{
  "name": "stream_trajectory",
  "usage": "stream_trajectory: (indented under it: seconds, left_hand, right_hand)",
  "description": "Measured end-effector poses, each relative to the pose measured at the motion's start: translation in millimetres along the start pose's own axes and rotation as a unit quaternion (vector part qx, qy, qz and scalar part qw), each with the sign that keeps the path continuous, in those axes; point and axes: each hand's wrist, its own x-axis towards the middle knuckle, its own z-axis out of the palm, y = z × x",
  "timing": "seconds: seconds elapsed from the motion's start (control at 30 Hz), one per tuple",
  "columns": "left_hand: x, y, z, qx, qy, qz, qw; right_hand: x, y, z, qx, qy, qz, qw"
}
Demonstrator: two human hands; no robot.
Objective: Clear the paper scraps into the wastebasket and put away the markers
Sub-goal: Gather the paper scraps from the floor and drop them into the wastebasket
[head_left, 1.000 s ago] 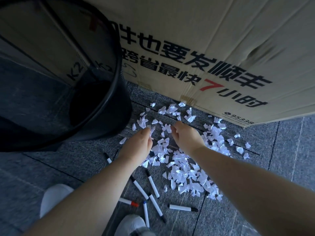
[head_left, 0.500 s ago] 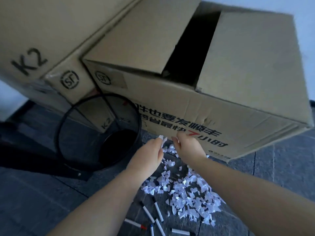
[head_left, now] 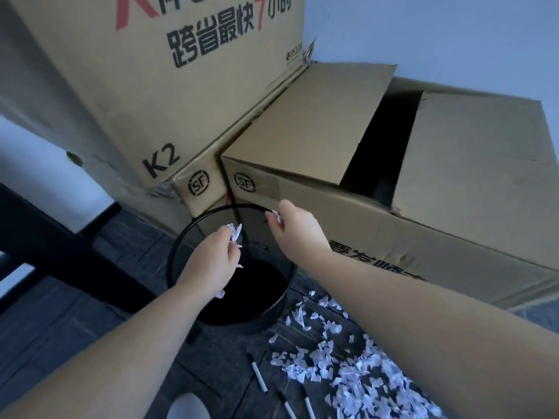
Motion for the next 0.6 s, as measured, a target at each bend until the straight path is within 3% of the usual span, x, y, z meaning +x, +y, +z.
stream_trajectory:
  seconds: [0.23, 0.4, 0.6]
  left_hand:
    - [13.9, -47.7, 22.4, 0.03, 0.017, -0.027, 0.999]
    - [10.7, -80.1, 43.7, 0.055, -0.081, -0.076, 0.992]
    - [7.1, -84.8, 45.1, 0.169, -0.145, -0.085, 0.971]
  right_hand:
    - [26.0, 6.7, 72.8, -0.063, -0.036, 0.007, 0.997]
    - [25.9, 20.9, 101.8, -0.057, -0.141, -0.005, 0.988]
    - [15.6, 29.3, 92.7, -0.132, -0.177, -0.048, 0.974]
